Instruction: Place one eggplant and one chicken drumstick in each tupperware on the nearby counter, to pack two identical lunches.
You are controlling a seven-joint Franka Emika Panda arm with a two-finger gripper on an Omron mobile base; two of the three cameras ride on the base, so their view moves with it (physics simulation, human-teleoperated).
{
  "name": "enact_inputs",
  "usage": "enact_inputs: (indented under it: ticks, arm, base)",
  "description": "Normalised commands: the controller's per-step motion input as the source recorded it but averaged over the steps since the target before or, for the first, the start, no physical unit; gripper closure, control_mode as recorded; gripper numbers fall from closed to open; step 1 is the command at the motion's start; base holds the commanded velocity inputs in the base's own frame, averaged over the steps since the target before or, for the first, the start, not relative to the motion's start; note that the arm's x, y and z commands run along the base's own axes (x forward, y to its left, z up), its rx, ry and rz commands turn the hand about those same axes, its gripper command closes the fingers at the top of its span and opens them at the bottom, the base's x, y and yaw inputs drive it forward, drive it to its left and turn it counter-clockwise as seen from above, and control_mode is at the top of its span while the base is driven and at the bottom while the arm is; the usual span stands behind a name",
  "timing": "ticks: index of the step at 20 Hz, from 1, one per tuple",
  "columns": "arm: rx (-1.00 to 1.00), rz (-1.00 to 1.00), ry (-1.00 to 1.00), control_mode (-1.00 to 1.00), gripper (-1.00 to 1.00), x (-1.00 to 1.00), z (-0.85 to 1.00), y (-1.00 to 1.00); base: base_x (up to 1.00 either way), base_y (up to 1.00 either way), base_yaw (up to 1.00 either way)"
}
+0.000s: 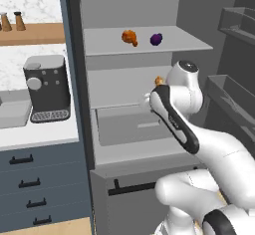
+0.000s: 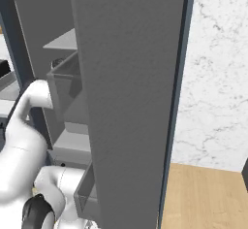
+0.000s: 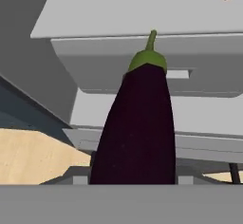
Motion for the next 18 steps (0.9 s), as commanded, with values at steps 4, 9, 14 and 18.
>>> enact_inputs:
  ticks: [4, 9, 14, 18]
  arm:
    - [0.00, 0.10, 0.00, -1.00, 1.00, -1.00, 0.28, -0.06]
    - [0.00, 0.18, 0.00, -1.00, 1.00, -1.00, 0.20, 0.00]
    - [0.00, 0.03, 0.00, 1.00, 1.00, -0.20, 0.04, 0.00]
    - [0.00, 0.00, 0.00, 1.00, 1.00, 0.00, 0.00, 0.00]
  base:
    - [0.00, 0.00, 0.00]
    - [0.00, 0.00, 0.00]
    - [-0.80, 0.15, 0.05]
    - [-0.56, 0.94, 0.08]
